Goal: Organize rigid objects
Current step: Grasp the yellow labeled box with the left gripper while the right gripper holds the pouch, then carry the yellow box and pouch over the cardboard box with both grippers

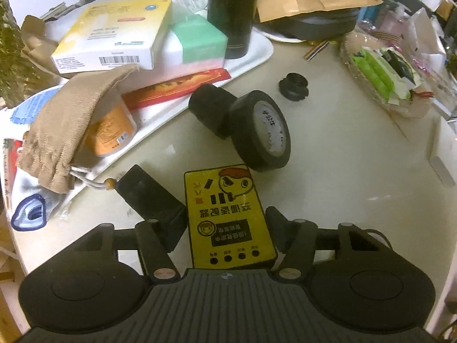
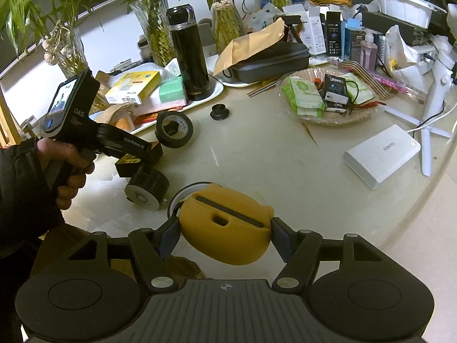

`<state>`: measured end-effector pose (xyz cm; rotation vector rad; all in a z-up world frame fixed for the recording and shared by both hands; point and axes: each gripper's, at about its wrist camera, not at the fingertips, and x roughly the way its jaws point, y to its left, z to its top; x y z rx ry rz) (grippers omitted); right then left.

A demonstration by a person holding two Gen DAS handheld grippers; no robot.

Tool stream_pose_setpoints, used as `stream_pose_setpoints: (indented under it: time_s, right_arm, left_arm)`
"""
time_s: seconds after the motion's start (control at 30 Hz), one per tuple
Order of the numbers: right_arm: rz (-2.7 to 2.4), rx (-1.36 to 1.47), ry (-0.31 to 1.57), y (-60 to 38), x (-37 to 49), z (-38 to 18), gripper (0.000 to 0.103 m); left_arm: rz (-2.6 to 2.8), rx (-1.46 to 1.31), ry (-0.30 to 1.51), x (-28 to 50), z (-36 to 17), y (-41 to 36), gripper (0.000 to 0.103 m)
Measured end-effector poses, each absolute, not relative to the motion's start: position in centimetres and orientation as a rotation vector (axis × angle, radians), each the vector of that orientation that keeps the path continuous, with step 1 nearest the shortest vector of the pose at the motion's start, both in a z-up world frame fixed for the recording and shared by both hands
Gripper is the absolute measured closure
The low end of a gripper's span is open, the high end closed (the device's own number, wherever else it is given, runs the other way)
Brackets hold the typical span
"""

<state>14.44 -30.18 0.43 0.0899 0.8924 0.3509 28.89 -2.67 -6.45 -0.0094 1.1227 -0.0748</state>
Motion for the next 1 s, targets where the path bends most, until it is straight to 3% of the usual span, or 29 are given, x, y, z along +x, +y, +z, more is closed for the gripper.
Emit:
stream_pose_setpoints:
  time_s: [1.0]
  right_arm:
    - [0.303, 0.049, 0.86, -27.9, 14.7, 2.1, 0.033]
  left_arm:
    - [-0.231, 0.013, 0.887, 20.6, 0.6, -0.5, 0.049]
